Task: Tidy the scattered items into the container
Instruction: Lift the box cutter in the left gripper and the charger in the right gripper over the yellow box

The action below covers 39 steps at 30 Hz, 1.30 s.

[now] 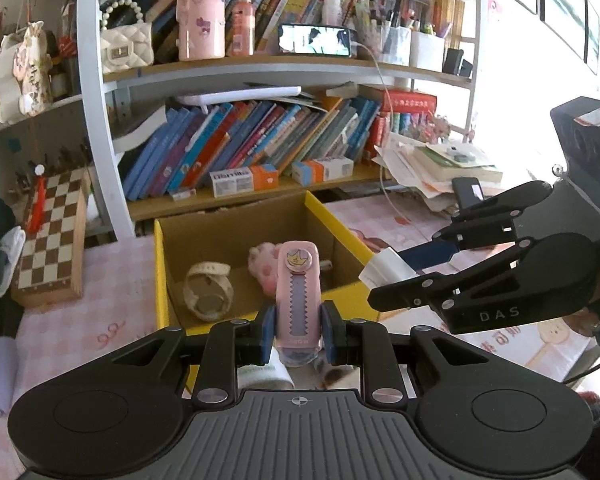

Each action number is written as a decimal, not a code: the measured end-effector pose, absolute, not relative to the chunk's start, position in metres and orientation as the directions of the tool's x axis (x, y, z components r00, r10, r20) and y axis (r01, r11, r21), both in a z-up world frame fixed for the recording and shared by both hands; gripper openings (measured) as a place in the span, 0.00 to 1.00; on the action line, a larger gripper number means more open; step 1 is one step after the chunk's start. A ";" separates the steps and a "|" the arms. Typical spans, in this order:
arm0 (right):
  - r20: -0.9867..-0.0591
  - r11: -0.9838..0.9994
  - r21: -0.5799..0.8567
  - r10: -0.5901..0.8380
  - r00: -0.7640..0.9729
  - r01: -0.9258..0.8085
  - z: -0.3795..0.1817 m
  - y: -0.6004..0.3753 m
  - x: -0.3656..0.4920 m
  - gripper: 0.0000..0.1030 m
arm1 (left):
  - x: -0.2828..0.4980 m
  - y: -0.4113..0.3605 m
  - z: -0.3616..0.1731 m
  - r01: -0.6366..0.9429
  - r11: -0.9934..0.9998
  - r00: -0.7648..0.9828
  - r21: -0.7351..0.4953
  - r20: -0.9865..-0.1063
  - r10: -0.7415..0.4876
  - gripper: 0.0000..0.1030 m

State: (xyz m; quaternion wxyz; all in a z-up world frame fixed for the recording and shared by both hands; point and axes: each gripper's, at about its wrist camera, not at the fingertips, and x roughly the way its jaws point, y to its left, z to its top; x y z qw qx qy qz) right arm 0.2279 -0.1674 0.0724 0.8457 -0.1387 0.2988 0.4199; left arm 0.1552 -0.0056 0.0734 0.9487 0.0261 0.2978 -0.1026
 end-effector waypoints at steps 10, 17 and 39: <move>-0.619 0.591 0.011 0.637 0.459 -0.807 0.071 -0.148 0.273 0.30 | 0.194 0.009 0.067 0.175 0.983 0.795 -0.055 -0.582 -0.173 0.22; -0.644 0.571 -0.036 0.614 0.456 -0.820 0.062 -0.128 0.302 0.30 | 0.226 0.022 0.066 0.152 0.987 0.794 -0.046 -0.589 -0.150 0.22; -0.805 0.432 -0.040 0.521 0.286 -0.901 -0.003 -0.069 0.373 0.30 | 0.318 0.029 0.005 0.186 0.982 0.657 -0.010 -0.742 -0.132 0.22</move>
